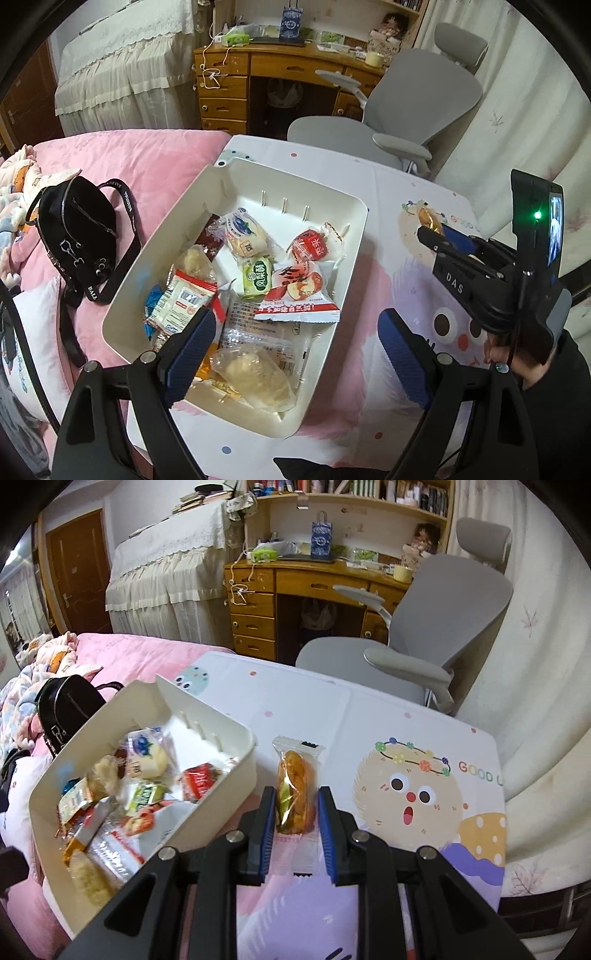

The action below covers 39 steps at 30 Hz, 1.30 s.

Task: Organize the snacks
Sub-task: 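Carry the orange snack into the white tray and open the right gripper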

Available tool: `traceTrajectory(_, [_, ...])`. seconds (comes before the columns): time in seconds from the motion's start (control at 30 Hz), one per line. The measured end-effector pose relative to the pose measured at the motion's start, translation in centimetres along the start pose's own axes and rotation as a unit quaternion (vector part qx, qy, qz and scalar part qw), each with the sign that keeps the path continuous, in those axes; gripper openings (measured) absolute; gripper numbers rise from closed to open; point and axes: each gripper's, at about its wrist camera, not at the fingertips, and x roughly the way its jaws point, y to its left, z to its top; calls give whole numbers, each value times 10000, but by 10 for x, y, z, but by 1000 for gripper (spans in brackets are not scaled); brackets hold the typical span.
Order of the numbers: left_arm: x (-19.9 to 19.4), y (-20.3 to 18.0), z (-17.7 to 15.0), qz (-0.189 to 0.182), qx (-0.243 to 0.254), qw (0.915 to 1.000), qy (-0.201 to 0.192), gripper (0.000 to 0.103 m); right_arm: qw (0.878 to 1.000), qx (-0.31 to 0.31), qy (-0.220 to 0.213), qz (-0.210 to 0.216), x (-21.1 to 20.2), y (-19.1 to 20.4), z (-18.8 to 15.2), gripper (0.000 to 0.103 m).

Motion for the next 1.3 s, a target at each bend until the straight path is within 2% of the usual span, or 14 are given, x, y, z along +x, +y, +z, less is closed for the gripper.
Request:
traceTrajectory(0.27, [-22, 51, -4, -367, 284, 9989, -85, 89, 9997, -30, -136, -223, -33, 58, 2, 22])
traceTrajectory(0.63, [-37, 127, 5, -777, 821, 9935, -118, 89, 9983, 433, -241, -315, -66, 149, -3, 22])
traceTrajectory(0.97, [-38, 153, 16, -1047, 1063, 9886, -197, 89, 9969, 714, -159, -287, -69, 195, -17, 23])
traceTrajectory(1.03, [-39, 153, 18, -1084, 1069, 9880, -257, 89, 9964, 783, -125, -297, -68, 196, -18, 27])
traceTrajectory(1.1, [-40, 152, 19, -1101, 1074, 9877, -293, 89, 9957, 881, -76, -269, -68, 194, -19, 45])
traceTrajectory(1.2, [-40, 149, 20, -1109, 1055, 9878, -286, 89, 9948, 975, -106, -293, -72, 189, -20, 52])
traceTrajectory(1.3, [-42, 142, 19, -1048, 1010, 9888, -331, 89, 9942, 1008, -140, -342, -76, 183, -22, 55])
